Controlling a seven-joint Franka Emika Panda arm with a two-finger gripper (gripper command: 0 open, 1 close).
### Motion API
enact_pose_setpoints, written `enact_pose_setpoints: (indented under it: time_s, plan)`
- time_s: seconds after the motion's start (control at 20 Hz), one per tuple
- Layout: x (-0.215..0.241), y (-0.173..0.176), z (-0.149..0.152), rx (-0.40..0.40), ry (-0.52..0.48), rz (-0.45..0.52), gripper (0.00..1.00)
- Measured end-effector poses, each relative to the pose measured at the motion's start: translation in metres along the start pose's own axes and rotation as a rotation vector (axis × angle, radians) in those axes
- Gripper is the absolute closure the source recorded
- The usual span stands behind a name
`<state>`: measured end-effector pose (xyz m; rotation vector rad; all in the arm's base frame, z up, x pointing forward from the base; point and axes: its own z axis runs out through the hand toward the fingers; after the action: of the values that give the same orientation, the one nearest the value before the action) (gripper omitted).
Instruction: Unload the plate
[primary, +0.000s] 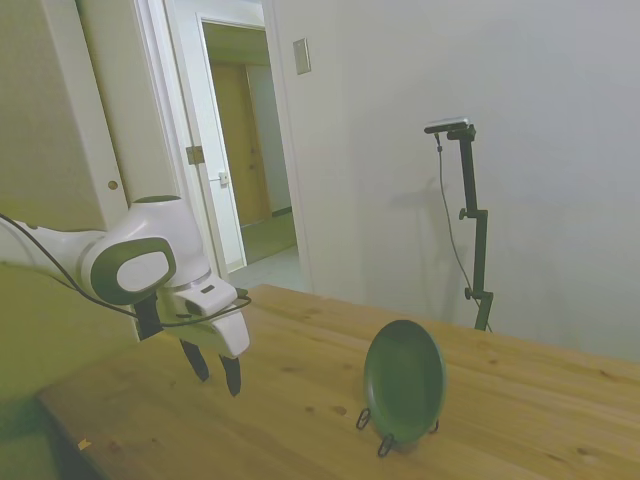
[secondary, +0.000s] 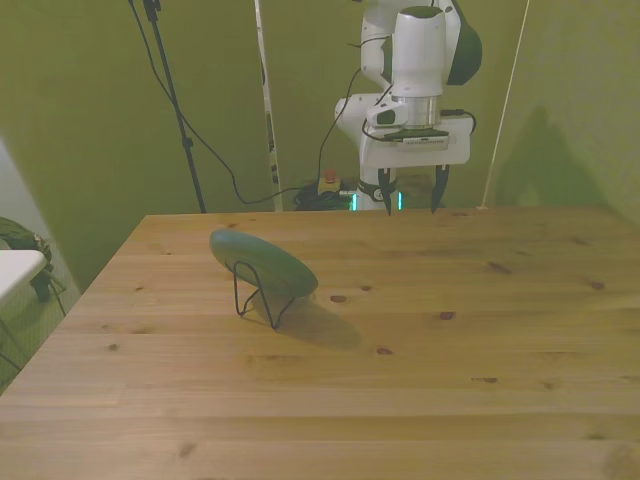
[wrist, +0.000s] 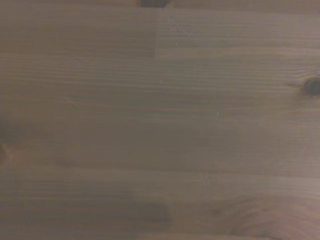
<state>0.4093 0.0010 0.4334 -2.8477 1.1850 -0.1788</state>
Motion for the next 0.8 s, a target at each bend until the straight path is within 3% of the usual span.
enact_pose_setpoints:
  time_s: [0.15, 0.4, 0.6, 0.8]
  plan:
    - [0.005, 0.003, -0.001, 0.013, -0.009, 0.021, 0.00]
    - [0.053, 0.011, -0.026, 0.036, 0.043, 0.095, 0.00]
    - [0.091, 0.017, -0.041, 0.014, 0.082, 0.148, 0.00]
    - [0.136, 0.035, -0.075, -0.015, 0.112, 0.201, 0.00]
